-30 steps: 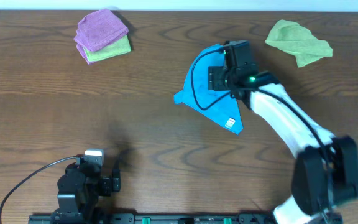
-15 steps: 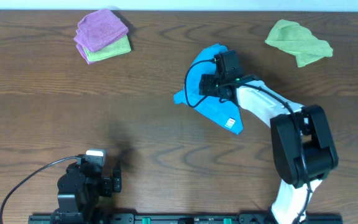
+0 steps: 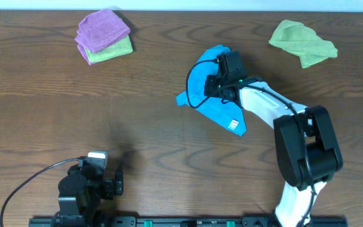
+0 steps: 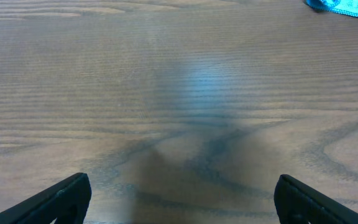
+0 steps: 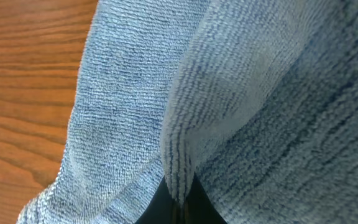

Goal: Fold the cloth
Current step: 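Lower the blue cloth onto the table center and spread it with the right gripper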

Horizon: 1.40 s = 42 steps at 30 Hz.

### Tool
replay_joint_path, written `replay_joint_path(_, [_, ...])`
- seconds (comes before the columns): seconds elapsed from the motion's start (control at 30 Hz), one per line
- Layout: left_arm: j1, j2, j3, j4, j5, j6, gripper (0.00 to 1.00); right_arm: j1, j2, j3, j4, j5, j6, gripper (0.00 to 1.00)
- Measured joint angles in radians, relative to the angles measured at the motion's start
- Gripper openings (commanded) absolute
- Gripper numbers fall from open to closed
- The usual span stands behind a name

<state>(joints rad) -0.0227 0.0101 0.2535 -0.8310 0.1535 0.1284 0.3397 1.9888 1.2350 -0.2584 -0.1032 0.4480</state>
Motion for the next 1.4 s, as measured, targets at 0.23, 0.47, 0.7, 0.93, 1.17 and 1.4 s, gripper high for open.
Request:
replay_joint_path(0.23, [0.0, 0.0, 0.0, 0.0, 0.0, -0.008, 0.96, 0.0, -0.161, 0.0, -0.006, 0.153, -0.103, 0.01])
replay_joint_path(0.47, [0.0, 0.0, 0.0, 0.0, 0.0, -0.023, 0.95, -0.025, -0.228, 0.003, -0.024, 0.343, -0.213, 0.02])
replay_joint_path(0.7, [0.0, 0.0, 0.0, 0.0, 0.0, -0.029, 0.95, -0.127, -0.226, 0.003, -0.052, 0.488, -0.245, 0.33])
replay_joint_path(0.93, [0.0, 0.0, -0.001, 0.0, 0.0, -0.036, 0.95, -0.249, -0.226, 0.003, -0.106, 0.565, -0.258, 0.95])
replay_joint_path(1.17, [0.0, 0.0, -0.001, 0.0, 0.0, -0.046, 0.95, -0.262, -0.226, 0.003, -0.304, 0.473, -0.251, 0.88])
replay_joint_path(1.4, [0.0, 0.0, -0.001, 0.0, 0.0, -0.046, 0.96, -0.179, -0.226, 0.003, -0.473, 0.213, -0.21, 0.85])
